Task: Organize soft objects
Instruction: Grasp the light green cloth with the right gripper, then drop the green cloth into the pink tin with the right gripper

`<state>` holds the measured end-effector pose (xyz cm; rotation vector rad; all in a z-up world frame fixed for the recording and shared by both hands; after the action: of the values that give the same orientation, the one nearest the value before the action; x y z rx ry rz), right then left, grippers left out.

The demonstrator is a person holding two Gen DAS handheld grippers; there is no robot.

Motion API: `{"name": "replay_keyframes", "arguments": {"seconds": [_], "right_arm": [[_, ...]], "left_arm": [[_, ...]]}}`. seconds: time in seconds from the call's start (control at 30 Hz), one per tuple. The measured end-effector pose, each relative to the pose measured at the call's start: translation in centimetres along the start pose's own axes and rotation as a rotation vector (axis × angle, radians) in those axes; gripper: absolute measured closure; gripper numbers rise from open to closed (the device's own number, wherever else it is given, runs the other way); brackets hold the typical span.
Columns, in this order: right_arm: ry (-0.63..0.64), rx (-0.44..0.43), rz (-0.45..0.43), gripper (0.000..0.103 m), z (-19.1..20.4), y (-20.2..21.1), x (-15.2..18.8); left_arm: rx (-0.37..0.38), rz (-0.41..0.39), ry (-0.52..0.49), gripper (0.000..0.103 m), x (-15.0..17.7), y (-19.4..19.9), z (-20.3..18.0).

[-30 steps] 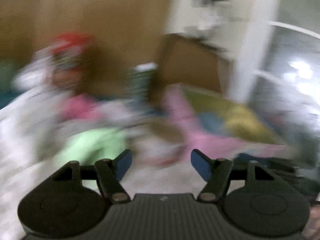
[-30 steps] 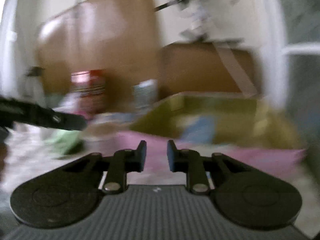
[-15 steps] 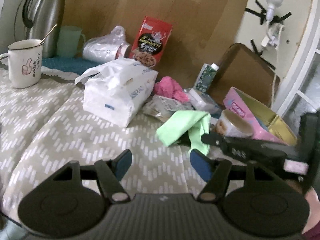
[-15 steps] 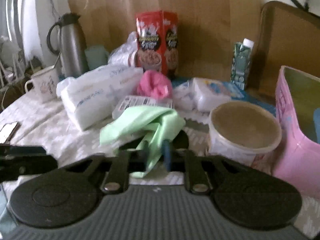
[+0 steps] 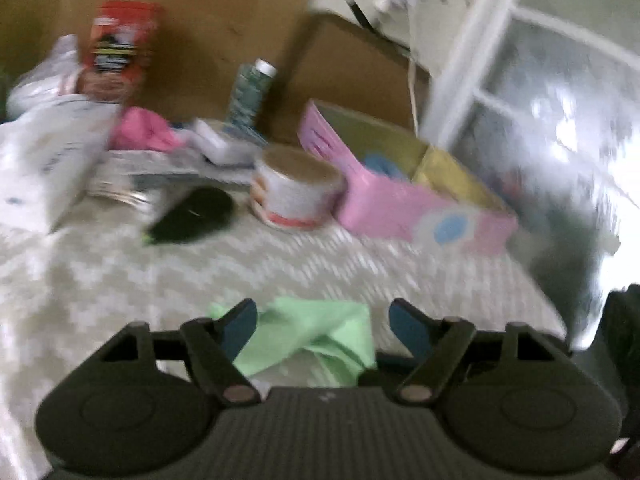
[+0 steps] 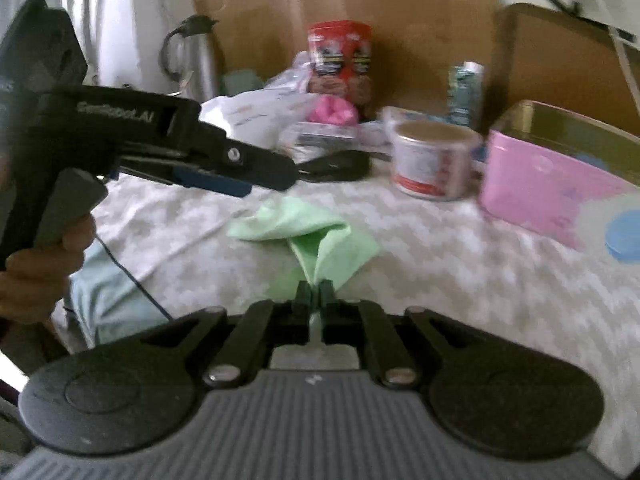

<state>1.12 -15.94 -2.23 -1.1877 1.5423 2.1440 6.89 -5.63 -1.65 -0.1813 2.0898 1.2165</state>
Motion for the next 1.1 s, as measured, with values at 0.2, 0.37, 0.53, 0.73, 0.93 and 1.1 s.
{"name": "replay_keyframes", "arguments": {"seconds": [0.2,0.37,0.53,0.73,0.93,1.1], "right_arm": [[-0.013,-0.008,-0.041,0.065,-0.3,-0.6,0.3],[0.011,0.029,-0.126,0.098,-0.9,0.3,-0.1],[-0.087,0.161,-0.273,0.098,-5.8,3.7,-2.0],[-0.201,0.372,-0.388,0.098,-14.4,7.3,-4.4],[-0.334,0.571,-0.354,0.093,-22.5,6.5,-5.6],[-0.444,0.676,-0.345,0.043,-26.0,6.8,-4.0]], "left_arm": [[0.001,0.074,0.018,0.061,0.6,-2.4,-1.3],[0.125,0.093,0.035,0.068,-1.4,-2.7,-3.5],[0.19,0.039,-0.099,0.068,-6.9,-4.1,-9.7],[0.239,-0.01,-0.175,0.063,-14.1,-9.3,-16.6],[0.146,-0.03,-0.106,0.015,-16.5,-13.8,-17.6],[0.148,-0.058,-0.101,0.014,-15.3,-12.2,-15.8]]}}
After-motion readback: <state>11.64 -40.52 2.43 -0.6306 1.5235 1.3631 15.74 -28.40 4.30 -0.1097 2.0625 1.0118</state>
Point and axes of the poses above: each gripper's, at about its wrist camera, not at the fingertips, and y roughly against the way its jaws point, z to its left, x to its underside, the point moved 7 cm from there along -y, roughly the way its jaws point, and after that the axes turned 10 degrees about z, right-handed, at the moved point
